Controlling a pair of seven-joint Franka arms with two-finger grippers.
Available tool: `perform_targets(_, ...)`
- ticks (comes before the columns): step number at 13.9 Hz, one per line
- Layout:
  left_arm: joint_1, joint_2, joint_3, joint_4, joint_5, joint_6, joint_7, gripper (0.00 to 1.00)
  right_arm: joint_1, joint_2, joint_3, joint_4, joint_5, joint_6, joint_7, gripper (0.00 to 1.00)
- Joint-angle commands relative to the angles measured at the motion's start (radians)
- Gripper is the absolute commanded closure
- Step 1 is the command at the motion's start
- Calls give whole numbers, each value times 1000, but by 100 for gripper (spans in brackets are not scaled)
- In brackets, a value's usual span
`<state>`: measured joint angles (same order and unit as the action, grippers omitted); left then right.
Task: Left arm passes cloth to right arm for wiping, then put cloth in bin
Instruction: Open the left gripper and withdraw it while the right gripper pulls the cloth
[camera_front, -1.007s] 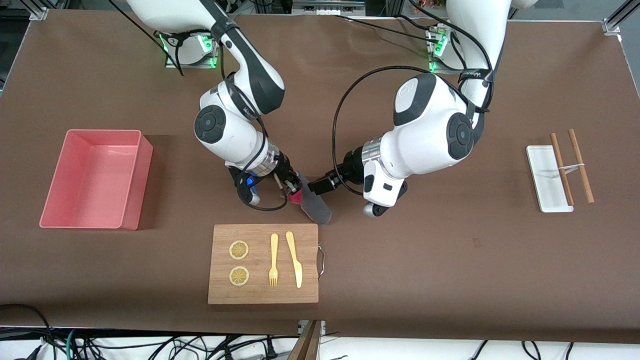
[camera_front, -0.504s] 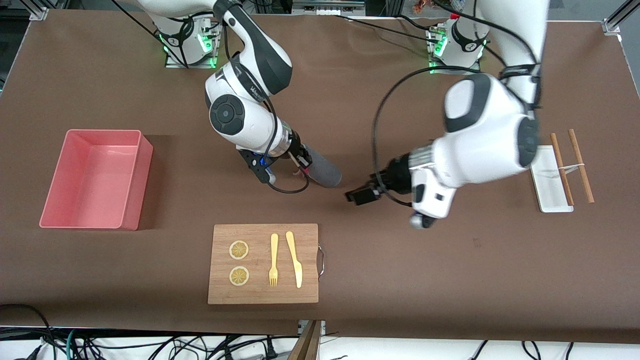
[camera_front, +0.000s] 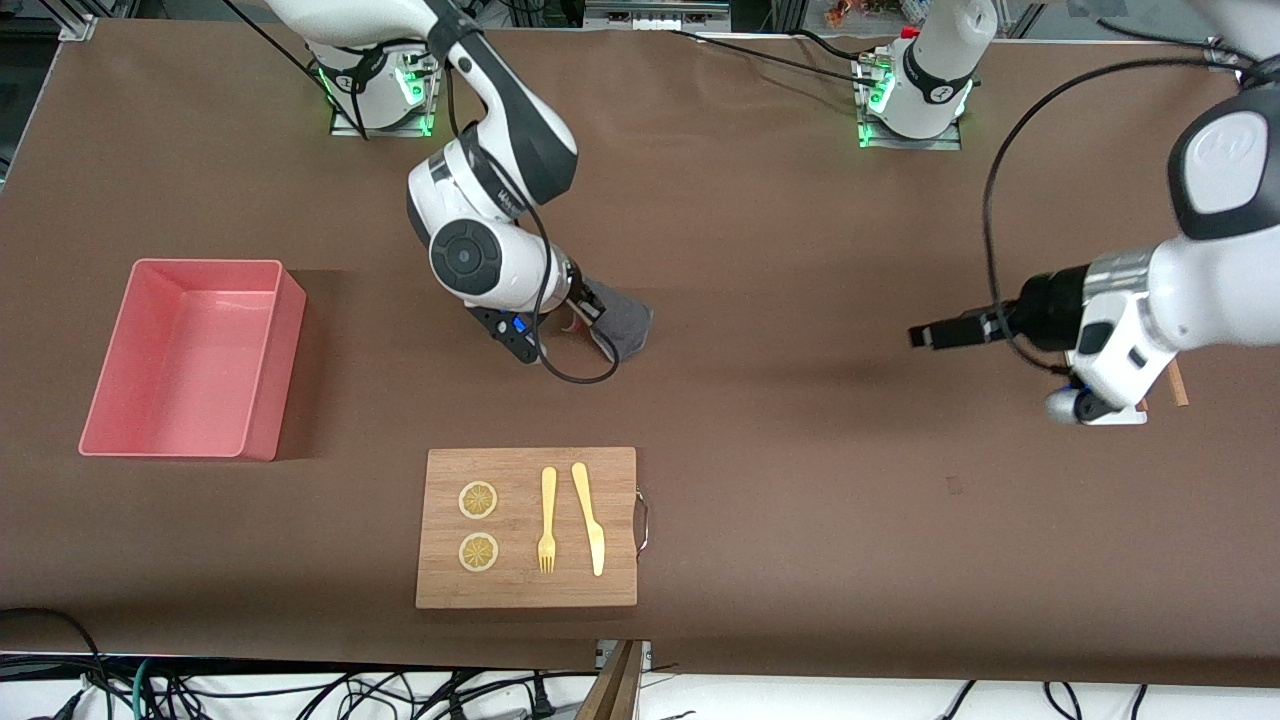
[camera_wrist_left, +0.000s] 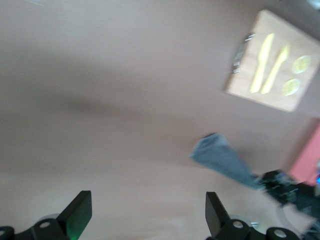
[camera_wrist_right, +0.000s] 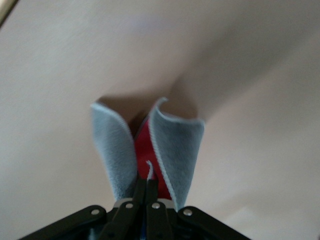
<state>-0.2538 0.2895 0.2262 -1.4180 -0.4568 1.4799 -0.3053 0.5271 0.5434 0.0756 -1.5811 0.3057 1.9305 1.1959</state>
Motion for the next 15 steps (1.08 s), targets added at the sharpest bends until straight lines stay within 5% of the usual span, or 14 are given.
perform_targets(1,-16,-173,-21,-202,203,34,48,0,-53,-2,7,-68,-20,48,-105,100)
perform_targets(6,-18,-246,-65,-277,501,71,48,0,-173,-6,-14,-114,-88,41,-341,100)
perform_targets(9,-16,-308,-65,-364,526,178,49,0,-205,-28,-66,-129,-88,10,-496,100)
perform_targets(15,-15,-297,-61,-228,523,203,45,0,-245,-46,-238,-129,-88,-90,-895,100)
